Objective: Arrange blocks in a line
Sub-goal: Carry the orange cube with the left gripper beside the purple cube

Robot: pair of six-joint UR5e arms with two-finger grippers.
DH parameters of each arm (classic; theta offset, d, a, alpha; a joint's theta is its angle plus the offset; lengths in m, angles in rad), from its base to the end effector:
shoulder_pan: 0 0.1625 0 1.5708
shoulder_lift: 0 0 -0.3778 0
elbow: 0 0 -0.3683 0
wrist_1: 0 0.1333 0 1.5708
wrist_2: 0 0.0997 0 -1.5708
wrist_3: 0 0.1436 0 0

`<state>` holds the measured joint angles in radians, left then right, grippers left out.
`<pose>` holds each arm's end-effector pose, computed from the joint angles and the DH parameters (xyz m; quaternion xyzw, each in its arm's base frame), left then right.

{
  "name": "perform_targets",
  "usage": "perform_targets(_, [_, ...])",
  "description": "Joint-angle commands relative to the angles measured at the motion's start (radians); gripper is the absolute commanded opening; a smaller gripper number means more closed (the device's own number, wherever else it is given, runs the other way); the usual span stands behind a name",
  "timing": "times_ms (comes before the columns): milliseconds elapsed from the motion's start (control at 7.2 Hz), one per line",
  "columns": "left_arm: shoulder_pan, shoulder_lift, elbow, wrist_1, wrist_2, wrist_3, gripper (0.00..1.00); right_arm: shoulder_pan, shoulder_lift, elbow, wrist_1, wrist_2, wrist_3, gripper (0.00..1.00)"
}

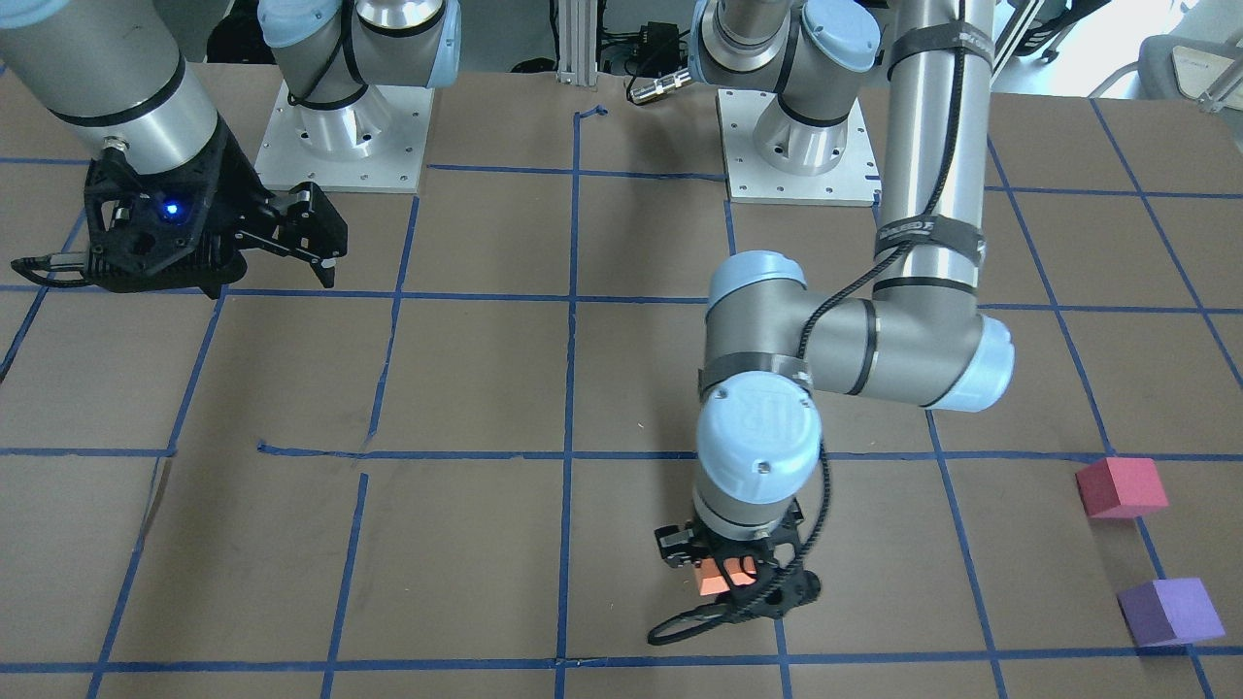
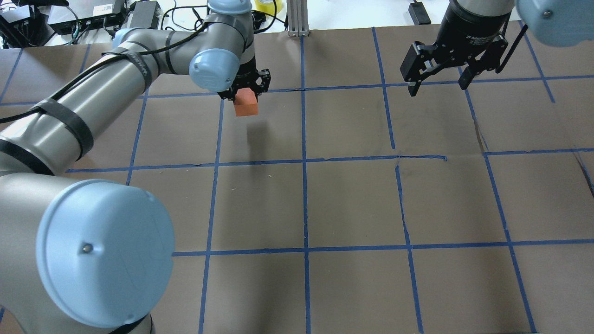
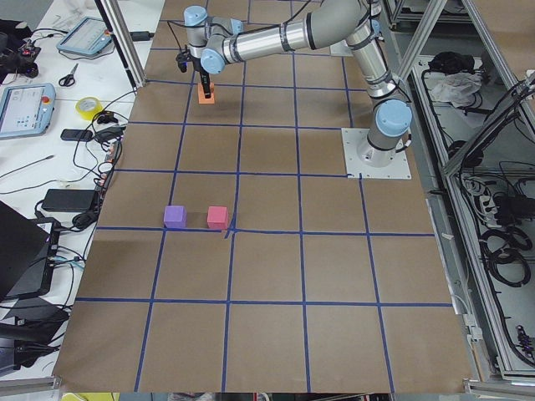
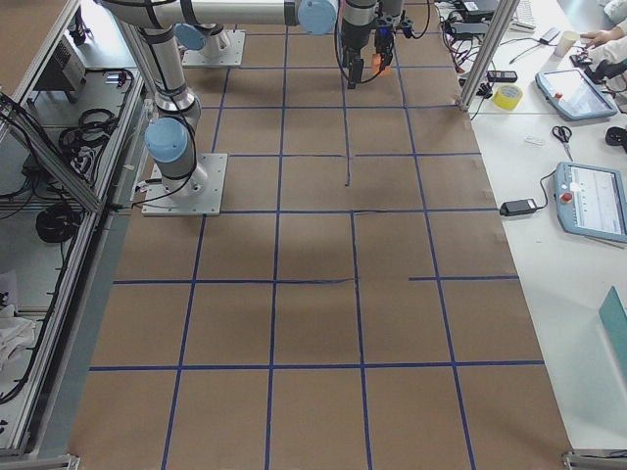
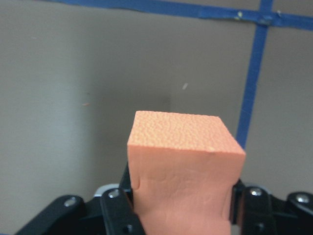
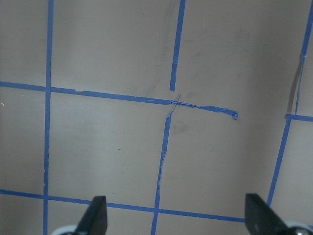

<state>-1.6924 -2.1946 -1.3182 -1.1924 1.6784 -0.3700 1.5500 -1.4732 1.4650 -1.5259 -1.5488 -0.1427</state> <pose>-0.1976 -0.6454 0.1935 -0.1239 0.9908 -0.0166 0.0513 0.1260 -0.5022 0.3944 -0.0607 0.9979 0.0174 0.0125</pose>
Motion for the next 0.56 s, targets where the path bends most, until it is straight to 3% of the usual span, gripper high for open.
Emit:
perform_targets(0, [0.162,0.091,-0.036,-0.009,0.003,0.173,0.0,0.002,-0.001,0.0,0.0,0.001,0.0,1.0])
perform_targets(417, [0.363,0.067,-0.02,-0.022,-0.012,0.379,0.0,-0.001,-0.001,0.0,0.0,-0.011,0.0,1.0])
